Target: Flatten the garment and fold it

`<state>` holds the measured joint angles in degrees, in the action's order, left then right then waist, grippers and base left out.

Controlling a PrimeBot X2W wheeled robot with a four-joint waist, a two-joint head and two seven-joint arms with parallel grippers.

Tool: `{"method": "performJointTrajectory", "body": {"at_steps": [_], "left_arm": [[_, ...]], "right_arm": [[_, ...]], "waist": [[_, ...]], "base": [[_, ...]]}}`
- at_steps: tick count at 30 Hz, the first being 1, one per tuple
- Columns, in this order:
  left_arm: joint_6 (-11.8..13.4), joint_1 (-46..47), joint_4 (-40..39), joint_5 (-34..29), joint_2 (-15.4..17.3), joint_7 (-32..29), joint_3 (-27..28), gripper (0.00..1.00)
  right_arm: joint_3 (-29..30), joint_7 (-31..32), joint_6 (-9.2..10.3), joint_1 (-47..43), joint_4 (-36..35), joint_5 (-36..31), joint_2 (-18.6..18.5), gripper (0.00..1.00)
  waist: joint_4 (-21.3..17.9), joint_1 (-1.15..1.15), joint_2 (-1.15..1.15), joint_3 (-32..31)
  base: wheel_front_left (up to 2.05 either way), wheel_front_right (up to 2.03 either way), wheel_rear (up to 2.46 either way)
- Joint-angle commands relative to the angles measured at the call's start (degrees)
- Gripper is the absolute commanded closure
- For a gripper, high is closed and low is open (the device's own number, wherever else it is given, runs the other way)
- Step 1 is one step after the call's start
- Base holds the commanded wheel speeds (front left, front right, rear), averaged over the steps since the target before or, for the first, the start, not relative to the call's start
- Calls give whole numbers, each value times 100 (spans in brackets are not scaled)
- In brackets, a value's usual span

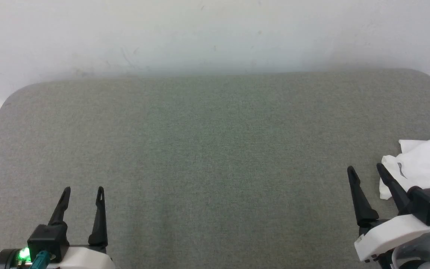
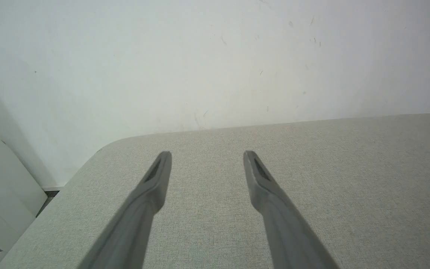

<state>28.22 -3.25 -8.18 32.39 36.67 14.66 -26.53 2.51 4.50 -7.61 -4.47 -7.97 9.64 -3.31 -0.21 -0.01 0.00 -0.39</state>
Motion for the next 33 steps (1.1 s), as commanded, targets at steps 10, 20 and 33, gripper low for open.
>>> {"method": "performJointTrajectory", "body": {"at_steps": [10,20,33], "left_arm": [[-299,-28,388,-68,-278,-3,250,100],[-488,-1,420,-303,-510,-113,428,100],[-751,35,465,-634,-833,-265,678,100]], "right_arm": [[13,1,0,-46,-9,-5,11,100],[-7,-33,1,-10,51,-77,13,100],[-34,-80,2,41,135,-177,17,100]], "waist": [[-17,1,0,-19],[-14,1,0,-15],[-10,1,0,-9]], "base": [[0,0,0],[0,0,0],[0,0,0]]}}
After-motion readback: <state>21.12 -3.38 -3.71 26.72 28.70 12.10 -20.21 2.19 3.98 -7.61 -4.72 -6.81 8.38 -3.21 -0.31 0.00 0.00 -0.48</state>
